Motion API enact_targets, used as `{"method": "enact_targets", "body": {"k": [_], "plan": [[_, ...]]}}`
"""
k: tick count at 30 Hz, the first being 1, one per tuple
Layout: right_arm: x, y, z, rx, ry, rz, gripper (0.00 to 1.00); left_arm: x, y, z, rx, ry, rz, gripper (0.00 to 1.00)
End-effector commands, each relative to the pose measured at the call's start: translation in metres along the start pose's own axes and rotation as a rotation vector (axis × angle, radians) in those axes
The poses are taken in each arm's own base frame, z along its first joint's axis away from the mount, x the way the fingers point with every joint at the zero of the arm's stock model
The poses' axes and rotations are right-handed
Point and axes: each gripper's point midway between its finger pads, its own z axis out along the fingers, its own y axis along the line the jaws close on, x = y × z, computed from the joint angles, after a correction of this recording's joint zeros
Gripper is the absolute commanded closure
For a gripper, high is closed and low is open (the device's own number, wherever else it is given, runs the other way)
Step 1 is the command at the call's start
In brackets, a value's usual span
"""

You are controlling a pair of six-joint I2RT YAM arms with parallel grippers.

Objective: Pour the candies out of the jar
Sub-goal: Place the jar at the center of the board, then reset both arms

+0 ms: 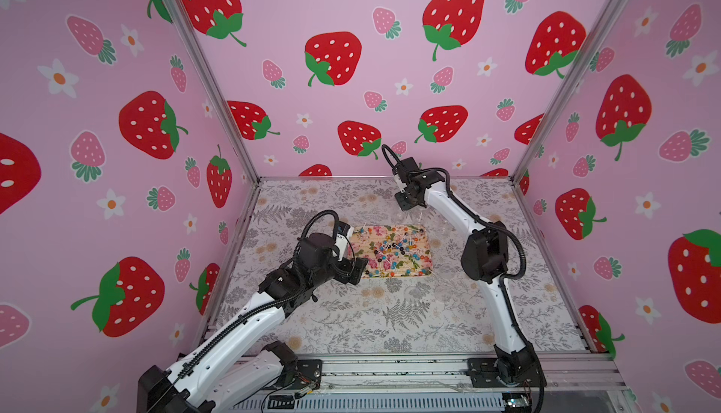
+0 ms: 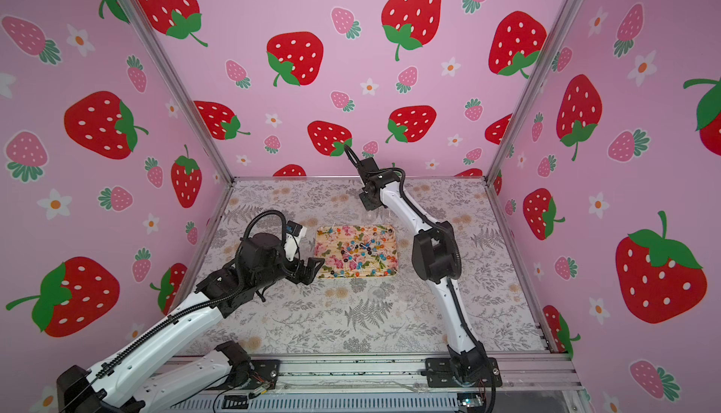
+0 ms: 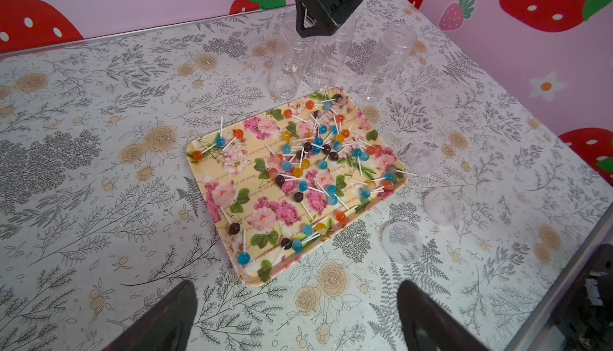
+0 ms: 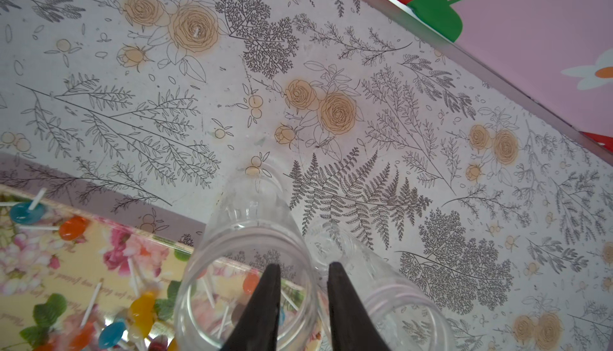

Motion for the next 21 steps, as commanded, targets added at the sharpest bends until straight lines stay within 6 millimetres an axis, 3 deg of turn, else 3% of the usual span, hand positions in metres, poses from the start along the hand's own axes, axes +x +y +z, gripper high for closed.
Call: {"method": "enact_targets", "body": {"k": [1,6,11,14,17,21], "plan": [[-0.006,-0.003,-0.01,-0.001,-0.011,-0.005,0.7,-0.016,0.004,-0.004,-0.017,-0.048,-0.022,0.03],[-0.024,-0.01,-0.032,0.002,-0.081,0.007,0.67,-0.02,0.007,-0.004,-0.024,-0.059,-0.029,0.03],[-0.049,-0.027,-0.078,0.041,-0.205,0.035,0.66,-0.036,0.022,-0.012,-0.066,-0.142,-0.052,0.04],[-0.054,-0.041,-0.112,0.077,-0.296,0.064,0.66,-0.054,0.046,-0.027,-0.139,-0.272,-0.089,0.04],[-0.047,-0.055,-0.147,0.105,-0.403,0.101,0.65,-0.062,0.074,-0.04,-0.232,-0.367,-0.135,0.02],[-0.027,-0.082,-0.198,0.156,-0.555,0.154,0.63,-0.053,0.124,-0.056,-0.488,-0.391,-0.203,0.0]]}}
